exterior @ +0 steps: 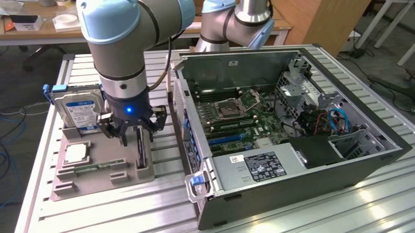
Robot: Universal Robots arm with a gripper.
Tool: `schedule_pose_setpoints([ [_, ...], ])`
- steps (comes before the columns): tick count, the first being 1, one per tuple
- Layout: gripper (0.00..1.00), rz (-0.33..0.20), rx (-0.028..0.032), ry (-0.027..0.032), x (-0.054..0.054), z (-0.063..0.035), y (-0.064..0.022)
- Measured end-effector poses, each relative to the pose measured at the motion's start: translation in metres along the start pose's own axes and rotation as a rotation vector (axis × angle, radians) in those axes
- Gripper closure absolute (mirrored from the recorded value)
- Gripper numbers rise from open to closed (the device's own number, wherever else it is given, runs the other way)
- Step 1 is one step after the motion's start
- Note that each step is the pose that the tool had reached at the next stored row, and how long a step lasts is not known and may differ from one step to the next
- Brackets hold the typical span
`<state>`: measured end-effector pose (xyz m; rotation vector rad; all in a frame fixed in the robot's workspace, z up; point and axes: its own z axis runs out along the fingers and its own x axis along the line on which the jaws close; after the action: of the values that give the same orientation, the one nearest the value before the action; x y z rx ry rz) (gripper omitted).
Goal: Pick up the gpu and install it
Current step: 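Pick up the gpu and move the gpu toward the slot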
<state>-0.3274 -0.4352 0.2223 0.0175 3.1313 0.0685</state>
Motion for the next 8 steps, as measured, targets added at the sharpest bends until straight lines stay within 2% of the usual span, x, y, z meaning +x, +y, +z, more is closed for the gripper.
schedule_pose_setpoints([
  [5,0.37,0.000,-0.0001,0.0000,0.0000,0.0000,0.0000],
  [6,0.43,0.000,0.0000,0.0000,0.0000,0.0000,0.0000],
  [7,0.43,0.000,0.0000,-0.0001,0.0000,0.0000,0.0000],
  [8,0.50,0.000,-0.0001,0.0000,0.0000,0.0000,0.0000],
])
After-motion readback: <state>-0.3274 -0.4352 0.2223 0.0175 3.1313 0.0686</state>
